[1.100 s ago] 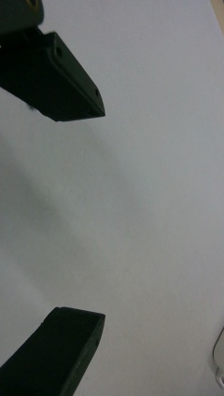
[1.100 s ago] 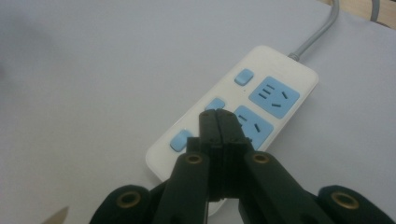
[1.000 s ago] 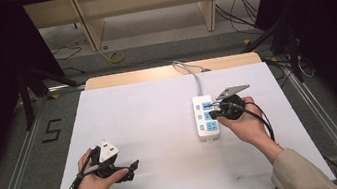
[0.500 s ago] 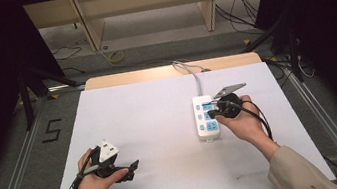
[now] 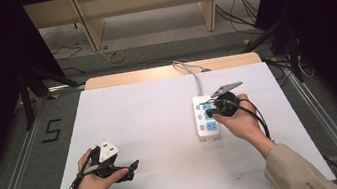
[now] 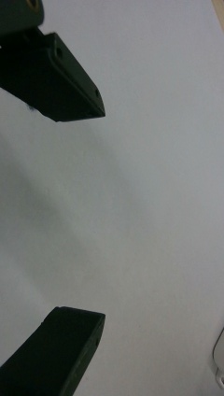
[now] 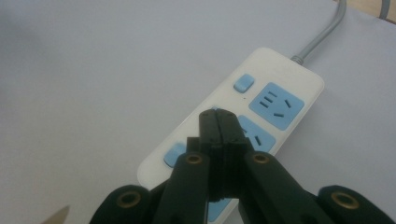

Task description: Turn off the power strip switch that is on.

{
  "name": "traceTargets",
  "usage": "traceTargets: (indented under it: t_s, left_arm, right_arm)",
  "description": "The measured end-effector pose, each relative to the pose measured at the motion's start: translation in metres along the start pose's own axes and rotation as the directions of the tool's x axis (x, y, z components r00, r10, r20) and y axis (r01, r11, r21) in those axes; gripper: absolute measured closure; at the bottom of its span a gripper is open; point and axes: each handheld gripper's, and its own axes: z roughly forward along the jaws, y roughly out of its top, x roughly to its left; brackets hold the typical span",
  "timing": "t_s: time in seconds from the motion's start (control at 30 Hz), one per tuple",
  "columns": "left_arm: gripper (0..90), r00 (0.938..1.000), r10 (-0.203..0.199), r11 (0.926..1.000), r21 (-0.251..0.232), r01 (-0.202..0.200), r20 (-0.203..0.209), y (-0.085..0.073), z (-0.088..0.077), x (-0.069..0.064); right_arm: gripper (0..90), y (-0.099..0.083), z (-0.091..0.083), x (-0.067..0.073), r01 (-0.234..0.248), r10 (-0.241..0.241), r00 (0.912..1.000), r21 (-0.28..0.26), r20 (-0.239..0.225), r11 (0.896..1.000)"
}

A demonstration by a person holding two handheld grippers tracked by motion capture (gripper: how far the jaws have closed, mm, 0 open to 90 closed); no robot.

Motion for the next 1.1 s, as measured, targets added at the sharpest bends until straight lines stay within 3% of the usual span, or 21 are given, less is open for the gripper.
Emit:
traceTargets:
  t_s: [1.1]
  left_arm:
    - [3.1,1.0,-0.009,1.0,-0.003,0.009,0.001,0.0,0.0,0.0]
  right_arm:
    - [90.0,0.008,0.02,-0.007,-0.037,0.037,0.9993,0.047,0.005,0.998]
